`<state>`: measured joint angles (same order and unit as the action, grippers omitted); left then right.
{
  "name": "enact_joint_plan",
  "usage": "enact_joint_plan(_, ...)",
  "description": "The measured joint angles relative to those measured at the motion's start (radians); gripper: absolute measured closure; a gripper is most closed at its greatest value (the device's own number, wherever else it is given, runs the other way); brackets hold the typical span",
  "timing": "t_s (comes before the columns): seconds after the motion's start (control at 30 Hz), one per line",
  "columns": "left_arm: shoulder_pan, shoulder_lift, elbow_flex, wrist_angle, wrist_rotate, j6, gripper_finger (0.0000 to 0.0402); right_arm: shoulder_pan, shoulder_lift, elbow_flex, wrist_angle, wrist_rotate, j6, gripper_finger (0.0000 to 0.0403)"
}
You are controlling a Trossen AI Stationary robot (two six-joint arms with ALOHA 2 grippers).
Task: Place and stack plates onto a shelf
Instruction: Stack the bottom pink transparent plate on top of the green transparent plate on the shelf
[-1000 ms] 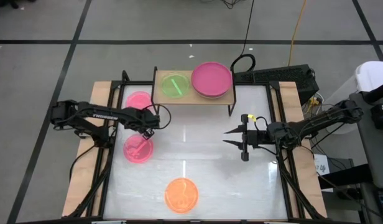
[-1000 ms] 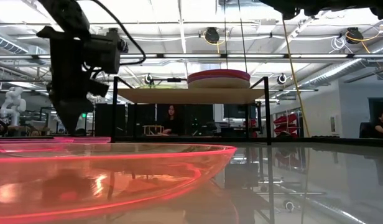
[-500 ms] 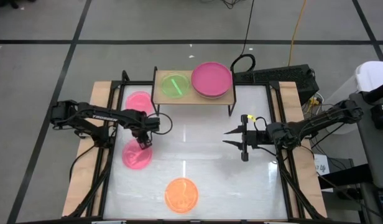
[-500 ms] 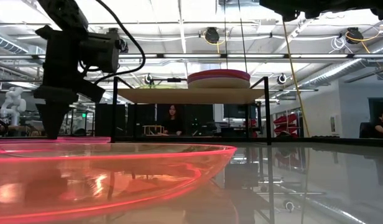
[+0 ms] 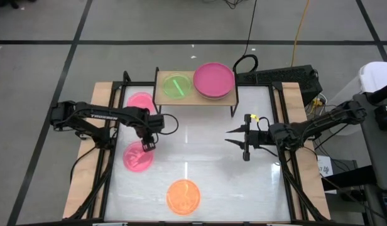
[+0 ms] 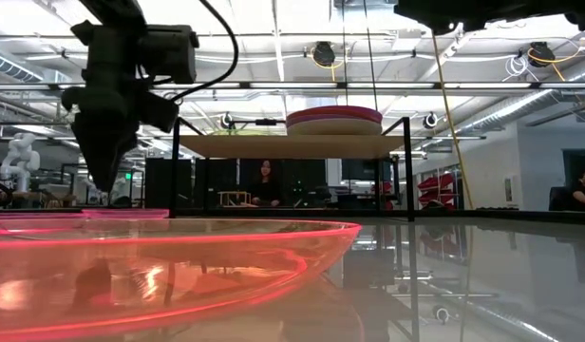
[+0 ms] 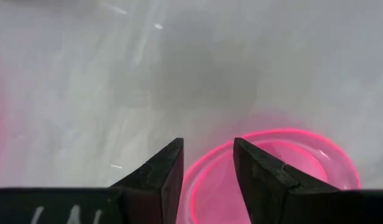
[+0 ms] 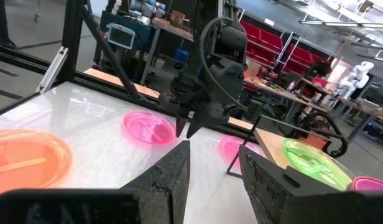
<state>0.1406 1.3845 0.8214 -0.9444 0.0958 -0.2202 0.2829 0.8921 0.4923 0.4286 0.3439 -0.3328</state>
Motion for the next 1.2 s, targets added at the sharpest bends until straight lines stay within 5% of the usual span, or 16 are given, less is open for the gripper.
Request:
enact_joint_plan(0.27,0.000,0.000,-0.038,-0.001,0.090,0.078,0.0257,0.000,0.000,0.000,-0.023,0.000,0.009,0.0283)
enact_joint_plan(1.0,0.000,0.004,-0.144,0.086,0.122,0.066,0.0258,0.000,0.000,0.000,-0.023,-0.004,0.025,0.0283)
enact_joint_plan(1.2,0.004,0.004,-0.144,0.087,0.107,0.073,0.0304,0.000,0.000,0.000,-0.023,-0.005,0.025,0.0283)
